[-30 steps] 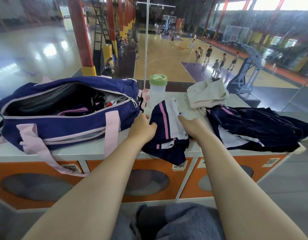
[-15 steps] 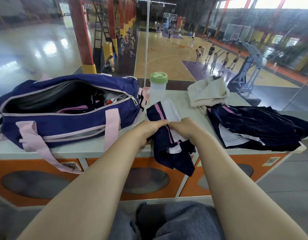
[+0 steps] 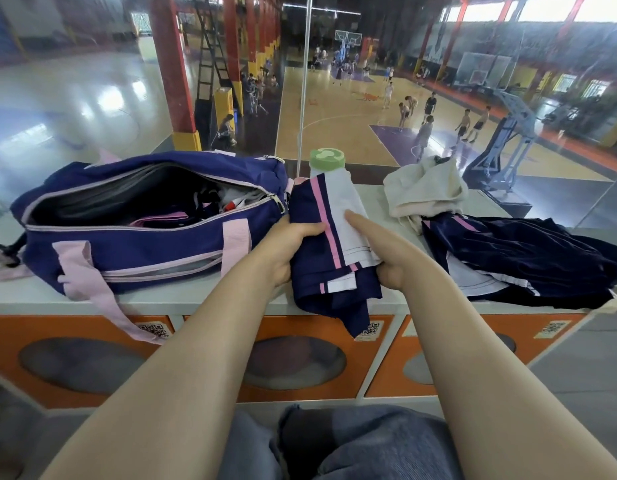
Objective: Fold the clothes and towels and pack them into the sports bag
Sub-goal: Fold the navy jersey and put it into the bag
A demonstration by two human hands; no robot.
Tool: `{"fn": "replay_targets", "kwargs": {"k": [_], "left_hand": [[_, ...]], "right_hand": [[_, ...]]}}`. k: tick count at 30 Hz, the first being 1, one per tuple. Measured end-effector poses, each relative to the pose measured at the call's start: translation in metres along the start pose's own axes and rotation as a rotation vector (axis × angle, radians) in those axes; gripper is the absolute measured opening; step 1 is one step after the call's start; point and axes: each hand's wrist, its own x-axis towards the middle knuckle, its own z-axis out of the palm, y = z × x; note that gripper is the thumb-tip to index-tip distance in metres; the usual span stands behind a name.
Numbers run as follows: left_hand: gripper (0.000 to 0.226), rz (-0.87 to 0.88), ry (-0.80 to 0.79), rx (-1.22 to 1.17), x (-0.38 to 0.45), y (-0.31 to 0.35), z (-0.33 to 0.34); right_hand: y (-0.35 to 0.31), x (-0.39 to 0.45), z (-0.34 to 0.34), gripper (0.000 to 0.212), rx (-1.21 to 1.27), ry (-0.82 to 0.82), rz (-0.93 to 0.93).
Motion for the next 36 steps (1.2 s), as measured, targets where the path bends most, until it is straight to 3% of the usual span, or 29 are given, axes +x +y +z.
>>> {"fn": "replay_targets", "kwargs": {"k": [4,10,18,21,26,30,36], "left_hand": [[0.032,-0.012,0.020,-0.011,-0.011,0.008,-0.011],[0.027,0.169,0.071,0.335,-0.032,0.026,-0.042],[0.039,0.154,0.168,0.484,-0.076,0.053,-0.121],[0.038,0.375,0.329,0.788,-0.084,0.072,-0.156],[0.030,0.735,0.589,1.525,-0.084,0.107,-0.219],[0.017,0.602,0.603,1.867,-0.076,0.119,-0.252],[0.040,0.227,0.609,2.073,-0.062,0.124,-0.272]], "right_hand": [[-0.002,-0.006,0.014,0.043,-0.019,-0.051,-0.106],[-0.008,-0.015,0.050,0.021,-0.234,-0.017,-0.354],[-0.022,-0.018,0.107,0.019,-0.318,-0.065,-0.457],[-0.025,-0.013,0.130,0.014,-0.348,-0.093,-0.431],[-0.032,-0.007,0.160,0.021,-0.365,-0.125,-0.413],[-0.037,-0.004,0.180,0.026,-0.512,-0.077,-0.416],[-0.046,0.006,0.200,0.015,-0.645,-0.105,-0.373]]}}
